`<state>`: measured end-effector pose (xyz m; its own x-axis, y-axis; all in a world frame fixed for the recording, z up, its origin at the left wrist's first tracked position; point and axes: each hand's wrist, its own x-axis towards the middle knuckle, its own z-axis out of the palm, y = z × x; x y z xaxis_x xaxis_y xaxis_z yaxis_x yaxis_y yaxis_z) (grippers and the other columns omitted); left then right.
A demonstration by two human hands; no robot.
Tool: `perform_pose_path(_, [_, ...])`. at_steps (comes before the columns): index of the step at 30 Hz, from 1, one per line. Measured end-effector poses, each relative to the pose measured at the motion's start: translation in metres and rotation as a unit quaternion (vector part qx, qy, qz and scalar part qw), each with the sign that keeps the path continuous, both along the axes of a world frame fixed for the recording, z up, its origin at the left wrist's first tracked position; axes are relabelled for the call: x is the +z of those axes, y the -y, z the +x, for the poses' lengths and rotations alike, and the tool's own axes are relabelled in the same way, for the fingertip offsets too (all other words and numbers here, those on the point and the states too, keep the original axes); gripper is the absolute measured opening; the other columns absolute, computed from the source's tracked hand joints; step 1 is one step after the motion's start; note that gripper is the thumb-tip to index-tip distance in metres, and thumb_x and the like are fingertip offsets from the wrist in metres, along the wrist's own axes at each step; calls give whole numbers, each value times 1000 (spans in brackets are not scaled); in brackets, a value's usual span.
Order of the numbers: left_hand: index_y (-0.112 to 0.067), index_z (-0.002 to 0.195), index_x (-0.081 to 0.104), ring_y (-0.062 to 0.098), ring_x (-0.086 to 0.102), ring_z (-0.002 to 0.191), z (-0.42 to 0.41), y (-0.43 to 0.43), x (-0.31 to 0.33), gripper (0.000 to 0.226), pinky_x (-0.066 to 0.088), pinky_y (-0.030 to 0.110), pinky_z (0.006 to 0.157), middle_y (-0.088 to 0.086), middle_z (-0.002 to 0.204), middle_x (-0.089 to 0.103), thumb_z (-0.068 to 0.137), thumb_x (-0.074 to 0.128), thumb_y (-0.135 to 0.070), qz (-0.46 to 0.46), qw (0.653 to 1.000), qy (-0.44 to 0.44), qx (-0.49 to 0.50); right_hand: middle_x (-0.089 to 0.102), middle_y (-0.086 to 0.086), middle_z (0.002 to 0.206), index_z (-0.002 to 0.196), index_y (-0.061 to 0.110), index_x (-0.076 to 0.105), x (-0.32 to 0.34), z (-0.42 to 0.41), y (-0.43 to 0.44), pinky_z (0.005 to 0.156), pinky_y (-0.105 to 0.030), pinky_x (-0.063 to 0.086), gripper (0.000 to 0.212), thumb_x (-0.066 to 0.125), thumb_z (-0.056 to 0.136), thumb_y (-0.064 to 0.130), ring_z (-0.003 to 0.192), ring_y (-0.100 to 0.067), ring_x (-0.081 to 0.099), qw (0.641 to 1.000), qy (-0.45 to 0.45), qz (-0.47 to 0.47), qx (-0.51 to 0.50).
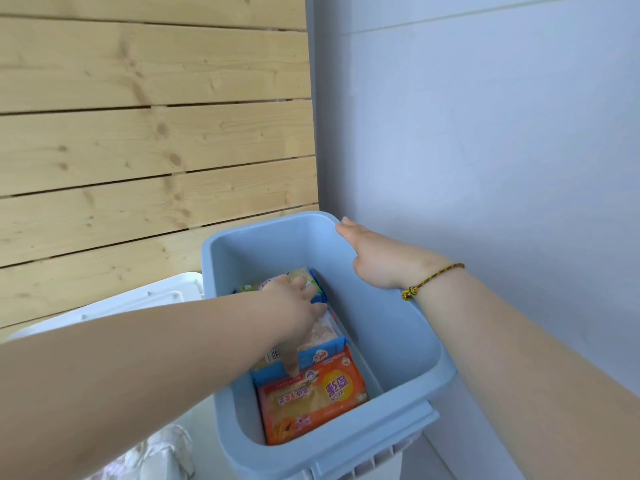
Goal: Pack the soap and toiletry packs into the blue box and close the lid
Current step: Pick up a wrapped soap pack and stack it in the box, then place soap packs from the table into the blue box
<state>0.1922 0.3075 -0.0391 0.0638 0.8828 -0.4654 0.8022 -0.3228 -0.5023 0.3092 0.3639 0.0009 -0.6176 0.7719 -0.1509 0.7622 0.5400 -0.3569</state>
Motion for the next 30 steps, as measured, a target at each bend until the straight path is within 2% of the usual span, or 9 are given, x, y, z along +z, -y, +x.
perform_pose_path(4, [-23, 144, 22, 30, 35, 132, -5, 1, 5, 87, 33, 43, 109, 8, 142, 39, 74, 59, -61, -14, 994, 88, 61, -10, 4, 160, 150, 12, 7, 0, -2, 2, 115, -34, 28, 64, 25, 92, -10, 144, -19, 23, 1000, 11, 22, 8])
perform_pose_path(7, [-25, 139, 36, 24, 43, 128, -13, 13, 24, 61, 35, 34, 104, 2, 139, 49, 85, 51, -49, 45, 962, 254, 91, -8, 1, 160, 149, 11, 8, -3, -2, 2, 116, -34, 25, 63, 25, 92, -10, 145, -21, 21, 999, 20, 46, 15])
perform_pose_path(10, [-24, 128, 51, 14, 54, 115, -32, 47, 51, 41, 38, 23, 99, -2, 120, 60, 89, 53, -33, 142, 861, 464, 151, -6, -3, 160, 149, 10, 8, -2, -1, 2, 116, -27, 19, 62, 27, 93, -8, 147, -18, 11, 997, 37, 61, 17])
perform_pose_path(13, [-28, 108, 63, 3, 60, 89, -63, 104, 66, 22, 43, 9, 84, -9, 90, 63, 87, 57, -22, 273, 750, 579, 165, -3, -5, 160, 149, 9, 7, 1, -3, 8, 118, -29, 19, 60, 32, 96, 1, 147, -18, 13, 994, 68, 82, 8])
perform_pose_path(15, [-34, 90, 64, -11, 59, 72, -84, 149, 64, 18, 41, -3, 67, -21, 79, 62, 87, 58, -17, 337, 706, 597, 178, 1, -6, 160, 149, 9, 11, 3, -3, 14, 118, -31, 20, 57, 35, 97, 10, 146, -20, 16, 990, 90, 111, -1])
perform_pose_path(18, [-45, 74, 57, -24, 55, 73, -117, 227, 51, 32, 35, -10, 66, -33, 64, 65, 86, 59, -15, 406, 674, 569, 239, 11, -5, 160, 147, 9, 20, 12, -15, 39, 116, -27, 16, 54, 36, 96, 5, 146, -20, 18, 988, 67, 137, 15])
perform_pose_path(23, [-46, 69, 51, -10, 50, 74, -147, 318, 19, 36, 35, -3, 63, -28, 76, 56, 88, 55, -16, 483, 628, 487, 367, 40, -5, 149, 137, 7, 44, 27, -63, 123, 108, -20, 18, 47, 37, 92, -4, 140, -19, 32, 970, -127, 198, 67])
perform_pose_path(27, [-27, 95, 67, 13, 57, 92, -156, 355, -12, 16, 33, 20, 74, -7, 92, 59, 88, 55, -18, 483, 582, 473, 452, 54, 0, 136, 130, 13, 52, 16, -106, 200, 96, -19, 33, 41, 41, 92, 2, 123, -18, 52, 959, -162, 139, 185])
perform_pose_path(30, [-18, 111, 66, 11, 50, 108, -158, 374, -31, 28, 29, 17, 87, -11, 109, 52, 84, 62, -14, 477, 614, 465, 423, 41, 6, 145, 137, 19, 42, -15, -136, 242, 101, -17, 29, 44, 44, 94, 12, 129, -11, 44, 956, -79, 77, 271])
